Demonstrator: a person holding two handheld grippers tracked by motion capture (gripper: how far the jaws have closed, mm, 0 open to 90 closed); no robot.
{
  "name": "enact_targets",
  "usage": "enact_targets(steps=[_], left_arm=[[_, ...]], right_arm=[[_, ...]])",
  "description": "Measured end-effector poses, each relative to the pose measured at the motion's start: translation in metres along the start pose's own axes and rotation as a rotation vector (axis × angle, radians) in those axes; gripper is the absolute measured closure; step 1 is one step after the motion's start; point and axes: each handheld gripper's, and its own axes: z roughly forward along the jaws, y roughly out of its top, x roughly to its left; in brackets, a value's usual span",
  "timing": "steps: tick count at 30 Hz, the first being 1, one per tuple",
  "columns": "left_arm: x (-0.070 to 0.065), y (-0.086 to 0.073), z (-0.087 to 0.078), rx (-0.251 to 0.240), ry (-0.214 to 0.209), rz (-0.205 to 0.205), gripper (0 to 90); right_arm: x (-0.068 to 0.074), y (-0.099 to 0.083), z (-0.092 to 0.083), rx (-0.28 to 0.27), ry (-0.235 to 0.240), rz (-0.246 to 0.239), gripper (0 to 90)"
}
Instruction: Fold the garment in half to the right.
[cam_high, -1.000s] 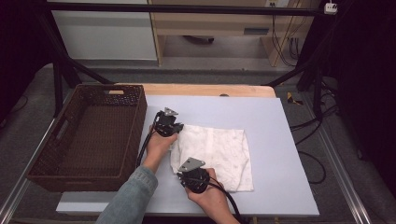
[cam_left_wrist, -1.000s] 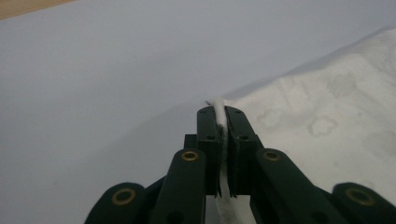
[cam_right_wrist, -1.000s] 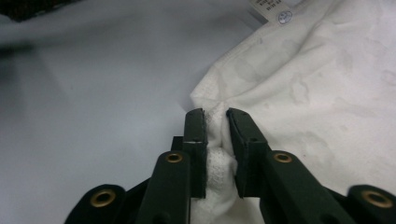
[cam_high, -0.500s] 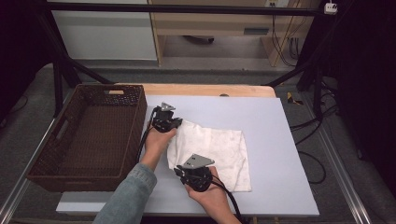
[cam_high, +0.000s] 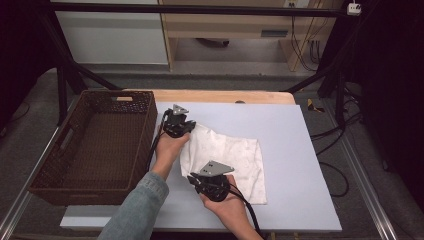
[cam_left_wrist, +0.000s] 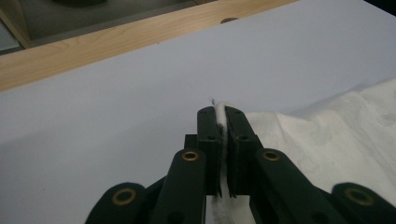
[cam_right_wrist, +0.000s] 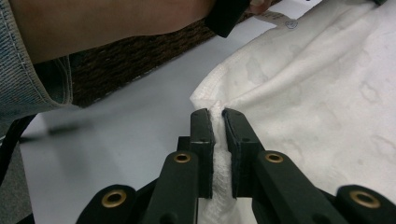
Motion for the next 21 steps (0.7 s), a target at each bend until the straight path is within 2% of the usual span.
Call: enact_targets(steps=[15,21], left_arm=[[0.004,0.016,-0.012,-0.034,0.01,-0.009,86.2],[0.005,0.019,-0.013,-0.048,-0.001,-0.021,86.2]], right_arm=[[0.0,0.013,-0.001,-0.046,-0.003,0.001,83.1],[0.002,0.018,-0.001,-0.063,-0.009,0.002,83.2]])
